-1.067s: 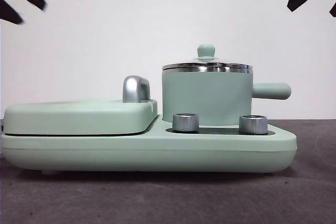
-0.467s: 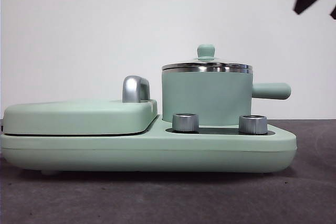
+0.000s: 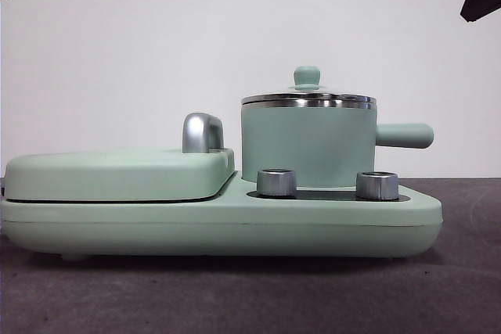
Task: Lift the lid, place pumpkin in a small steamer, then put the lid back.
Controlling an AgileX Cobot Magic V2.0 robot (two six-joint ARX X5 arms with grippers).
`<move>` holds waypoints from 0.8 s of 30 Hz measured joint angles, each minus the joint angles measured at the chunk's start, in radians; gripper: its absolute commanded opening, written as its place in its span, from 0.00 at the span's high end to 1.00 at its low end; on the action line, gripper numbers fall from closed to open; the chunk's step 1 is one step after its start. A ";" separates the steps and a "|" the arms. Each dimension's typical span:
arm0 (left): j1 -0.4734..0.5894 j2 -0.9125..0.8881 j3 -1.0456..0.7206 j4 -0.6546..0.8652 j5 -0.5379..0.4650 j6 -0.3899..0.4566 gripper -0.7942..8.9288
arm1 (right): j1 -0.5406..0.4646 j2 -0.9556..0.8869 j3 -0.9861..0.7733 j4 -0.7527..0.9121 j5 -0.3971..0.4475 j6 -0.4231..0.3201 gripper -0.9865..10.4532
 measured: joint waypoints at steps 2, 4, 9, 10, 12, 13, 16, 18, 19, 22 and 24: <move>0.000 0.000 0.000 0.000 0.000 0.000 0.91 | 0.000 0.000 0.000 0.000 0.000 0.000 0.90; 0.000 0.000 0.000 0.000 0.000 0.000 0.91 | 0.000 0.000 0.000 0.000 0.000 0.000 0.90; 0.006 -0.009 0.000 0.000 0.000 0.007 0.91 | 0.000 0.000 0.000 0.000 0.000 0.000 0.90; 0.017 -0.020 -0.003 0.003 0.002 0.017 0.91 | 0.000 0.000 0.000 0.000 0.000 0.000 0.90; 0.062 -0.058 -0.035 0.031 0.002 0.027 0.91 | 0.000 0.000 0.000 0.000 0.001 0.000 0.90; 0.093 -0.082 -0.067 0.059 0.002 0.031 0.91 | 0.000 0.000 0.000 0.000 0.001 0.000 0.90; 0.185 -0.169 -0.198 0.172 0.000 0.039 0.91 | 0.000 0.000 0.000 0.000 0.001 0.000 0.90; 0.237 -0.230 -0.297 0.257 -0.011 0.050 0.91 | 0.000 0.000 0.000 0.000 0.001 0.000 0.90; 0.261 -0.265 -0.349 0.298 -0.024 0.057 0.91 | 0.000 0.000 0.000 0.000 0.001 0.000 0.90; 0.310 -0.375 -0.484 0.395 -0.053 0.074 0.91 | 0.000 0.000 0.000 0.000 0.001 0.000 0.90; 0.335 -0.447 -0.552 0.449 -0.055 0.078 0.91 | 0.000 0.000 0.000 0.000 0.001 0.000 0.90</move>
